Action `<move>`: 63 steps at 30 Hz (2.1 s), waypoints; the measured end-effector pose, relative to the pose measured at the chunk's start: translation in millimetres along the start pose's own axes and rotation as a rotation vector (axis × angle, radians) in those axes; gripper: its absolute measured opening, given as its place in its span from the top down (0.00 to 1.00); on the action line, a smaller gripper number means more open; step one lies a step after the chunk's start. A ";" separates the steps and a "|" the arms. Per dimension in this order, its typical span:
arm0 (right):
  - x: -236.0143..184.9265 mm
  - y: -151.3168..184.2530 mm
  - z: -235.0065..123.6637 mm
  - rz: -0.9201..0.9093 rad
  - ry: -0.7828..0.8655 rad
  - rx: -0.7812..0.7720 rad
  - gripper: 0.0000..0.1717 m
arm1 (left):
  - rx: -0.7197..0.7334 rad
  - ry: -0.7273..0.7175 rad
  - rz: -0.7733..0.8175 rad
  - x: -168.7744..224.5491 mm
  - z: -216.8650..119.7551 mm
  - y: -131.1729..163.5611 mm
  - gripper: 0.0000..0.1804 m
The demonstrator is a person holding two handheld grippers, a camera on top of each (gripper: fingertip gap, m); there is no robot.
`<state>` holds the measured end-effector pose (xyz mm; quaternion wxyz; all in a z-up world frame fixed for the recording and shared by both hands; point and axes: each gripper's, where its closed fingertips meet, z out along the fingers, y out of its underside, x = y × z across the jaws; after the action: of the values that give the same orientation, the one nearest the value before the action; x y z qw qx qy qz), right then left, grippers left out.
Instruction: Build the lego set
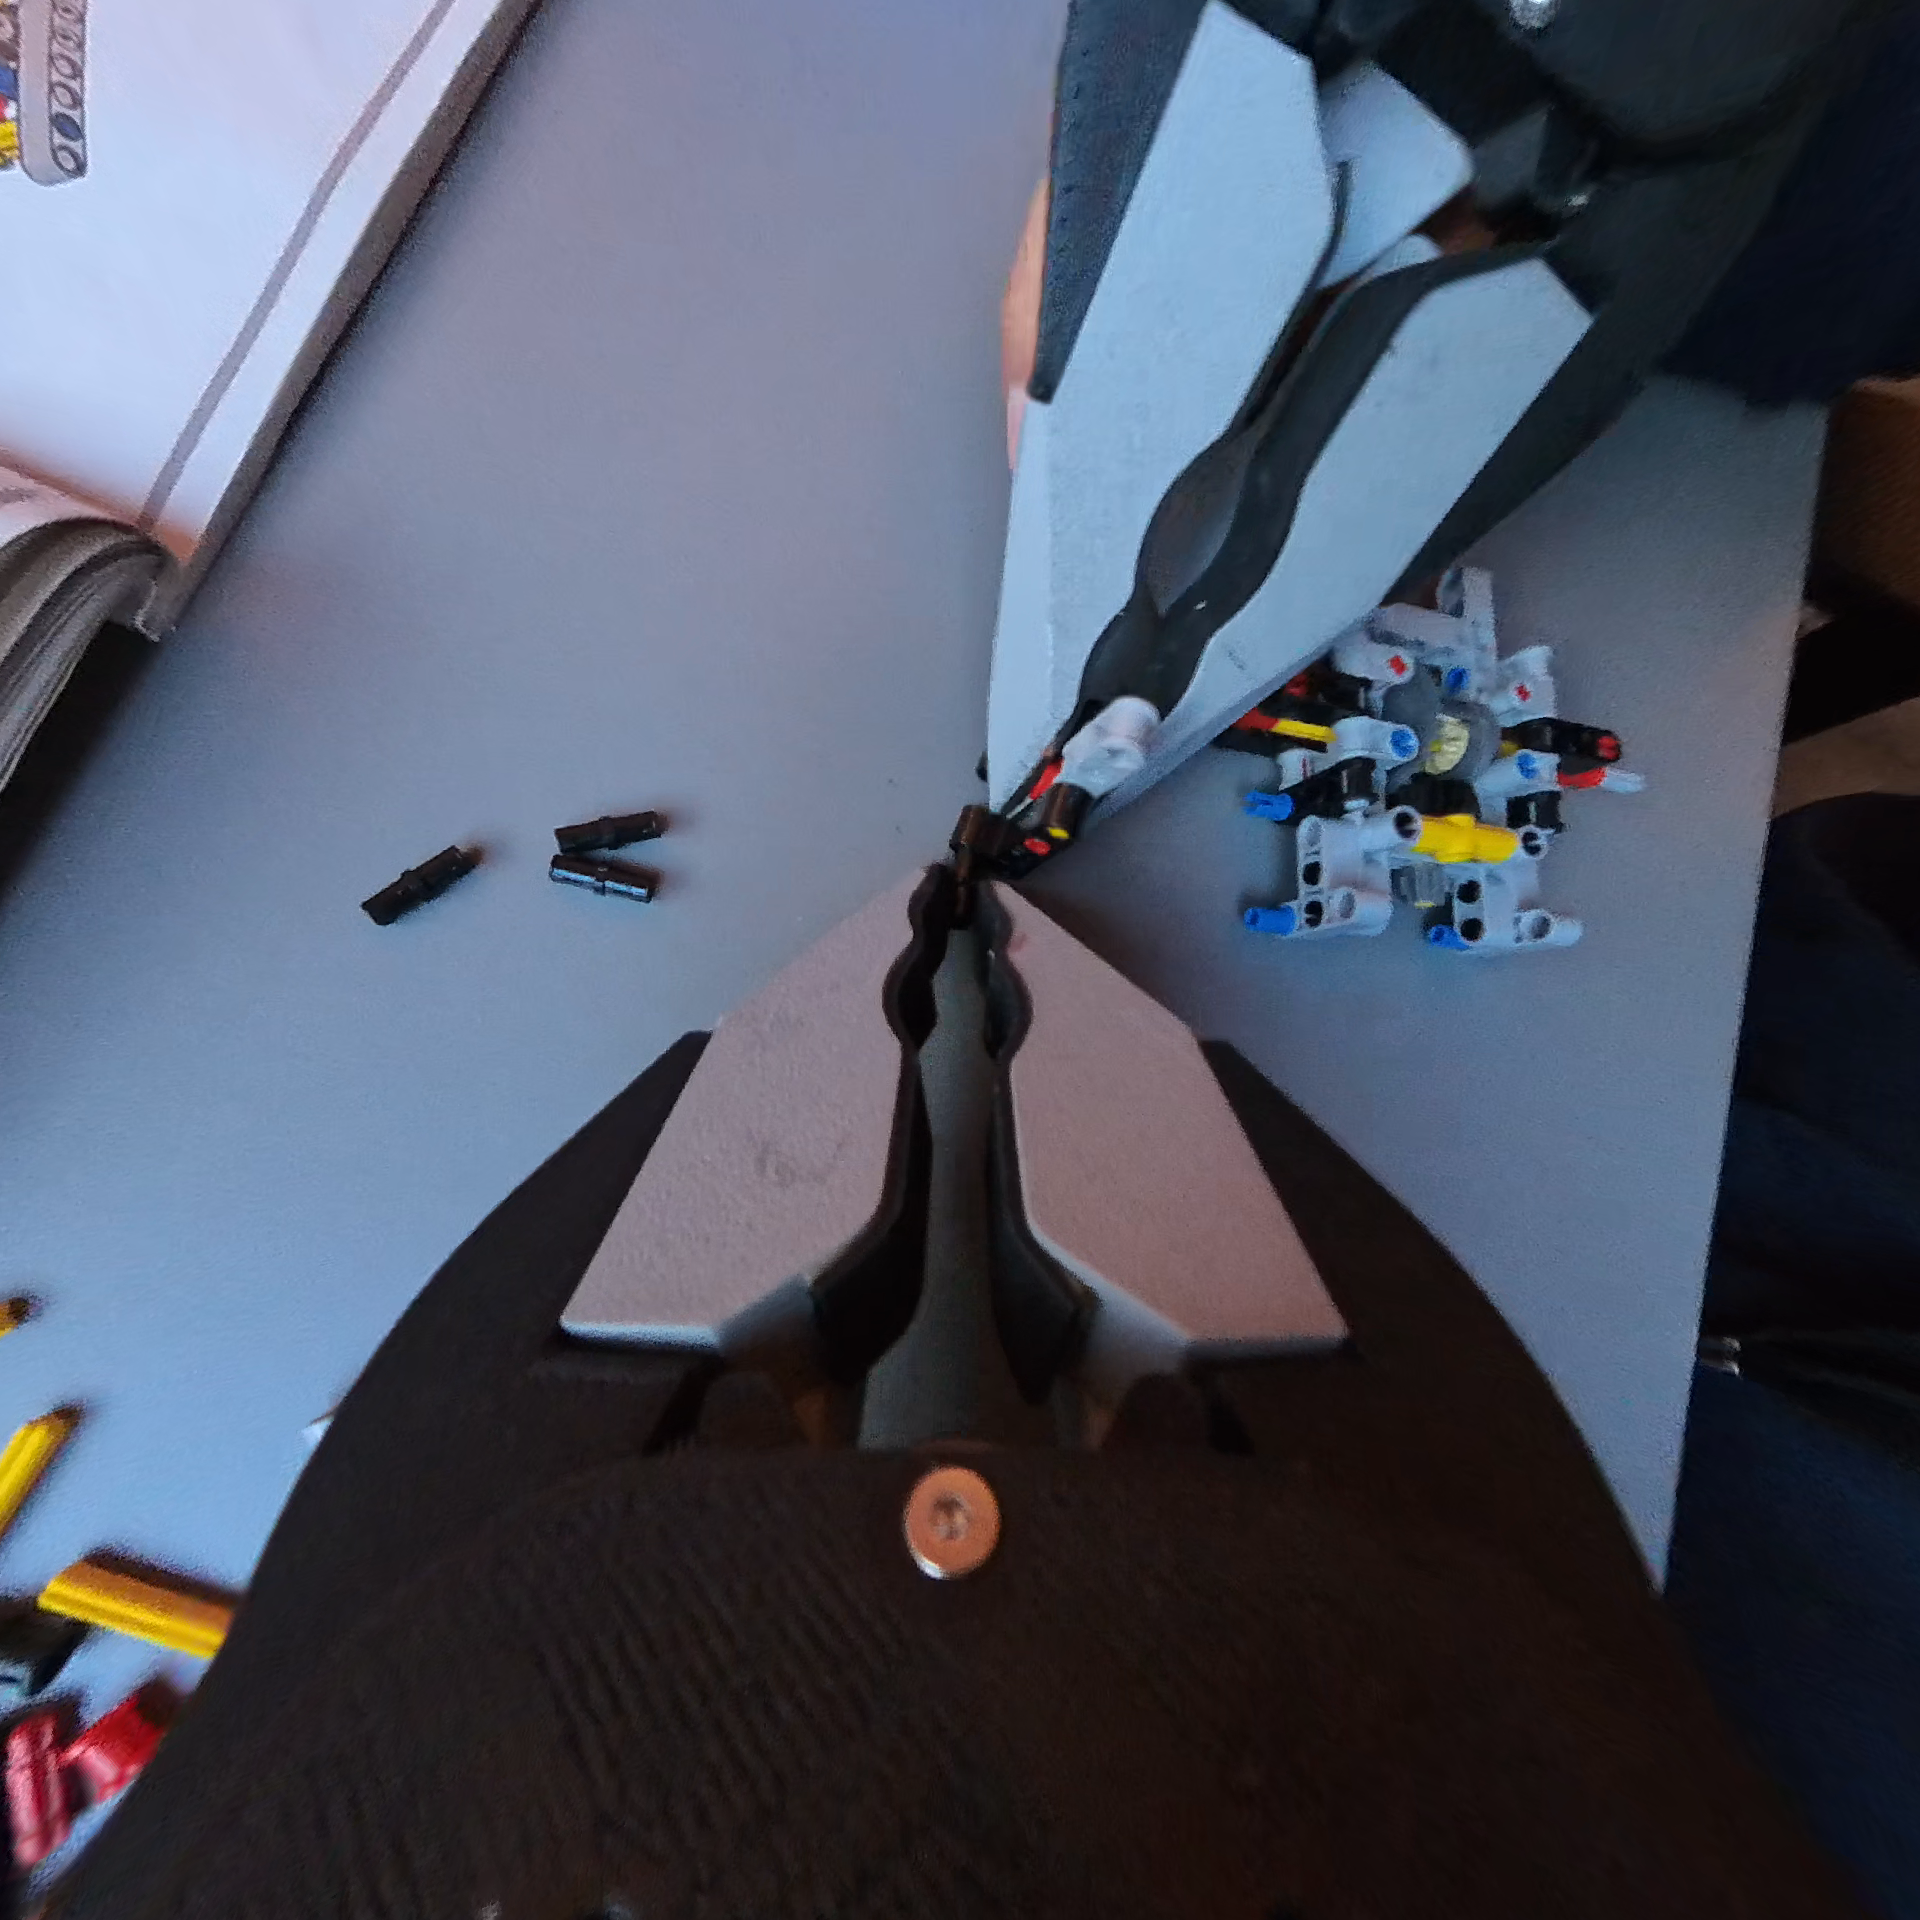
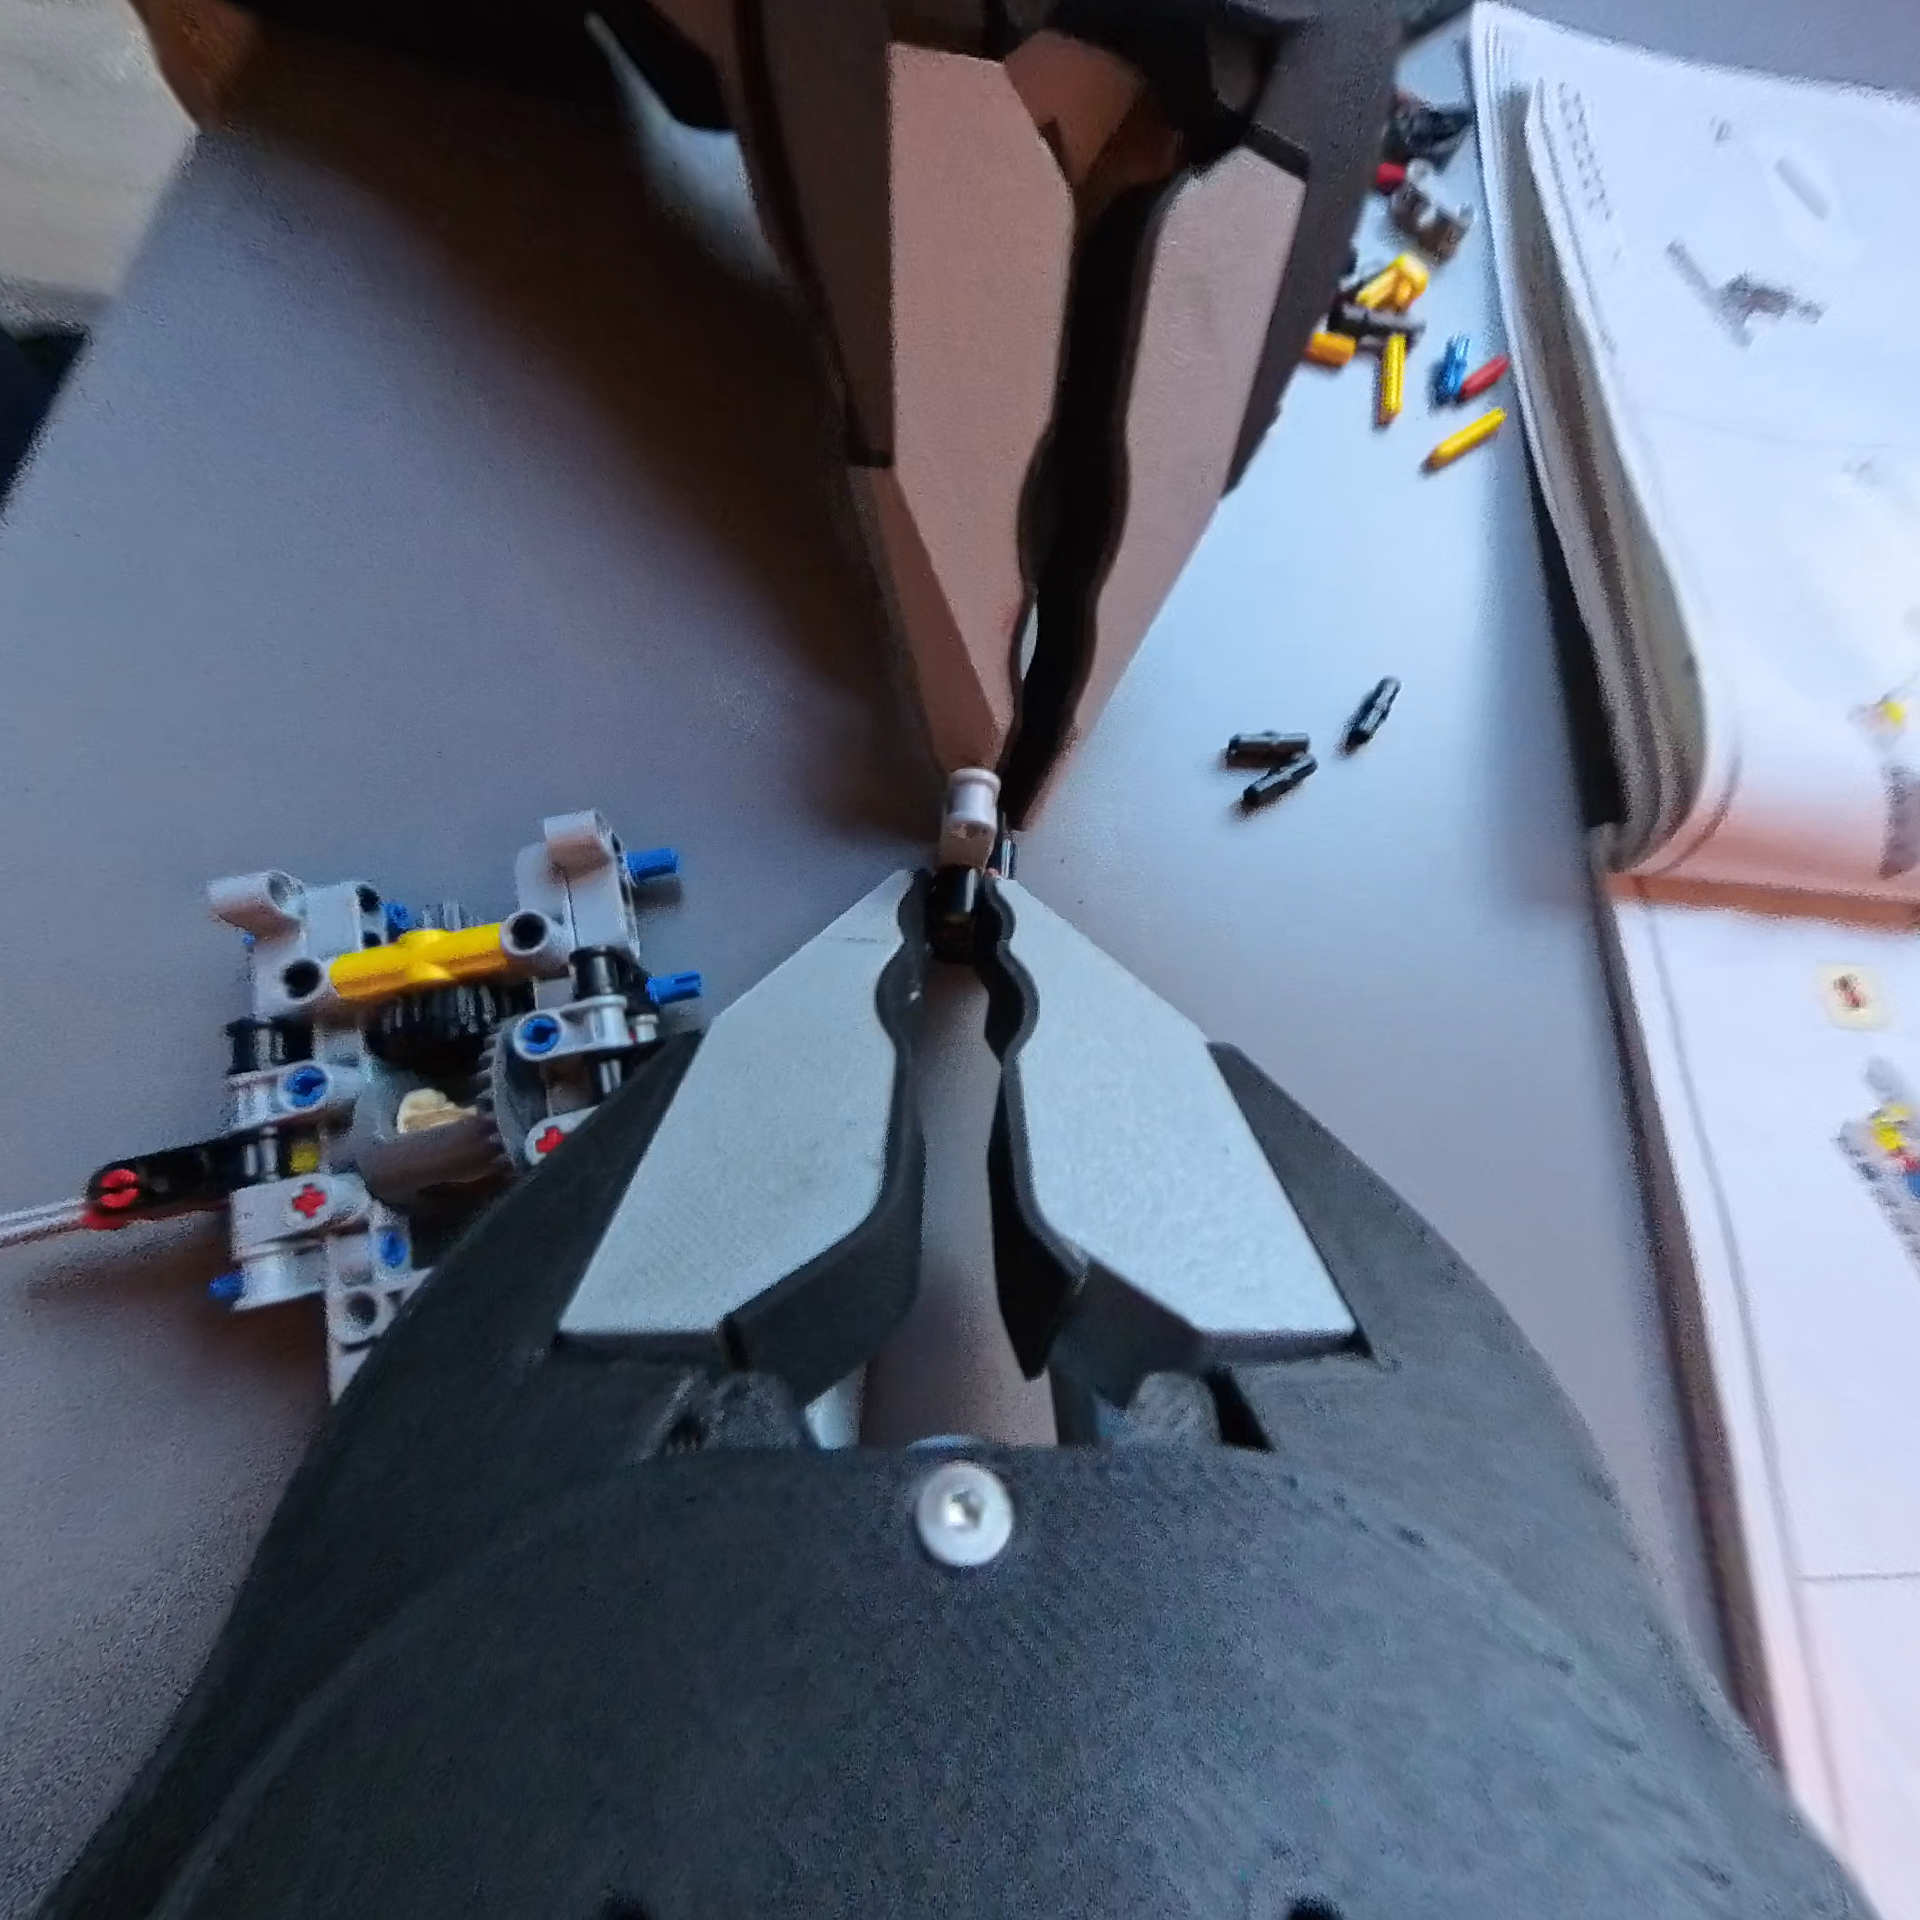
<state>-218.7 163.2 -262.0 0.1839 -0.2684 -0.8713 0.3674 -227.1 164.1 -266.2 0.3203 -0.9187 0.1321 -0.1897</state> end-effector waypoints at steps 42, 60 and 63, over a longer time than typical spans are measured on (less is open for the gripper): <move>5.4 0.1 0.5 -0.133 -0.016 0.004 0.96 | -0.036 0.279 -0.063 -2.0 1.7 -7.0 0.99; 5.3 -0.4 0.9 -0.095 -0.036 0.028 0.97 | 0.009 0.219 0.066 -3.7 -16.0 -12.6 0.98; 5.4 -0.5 0.9 -0.088 -0.042 0.028 0.97 | 0.014 0.208 0.063 -7.2 -23.4 -11.2 0.97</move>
<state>-223.6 165.7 -261.6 0.1852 -0.2192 -0.8807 0.3768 -242.4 162.6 -244.0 0.3169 -0.8873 0.1920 -0.2747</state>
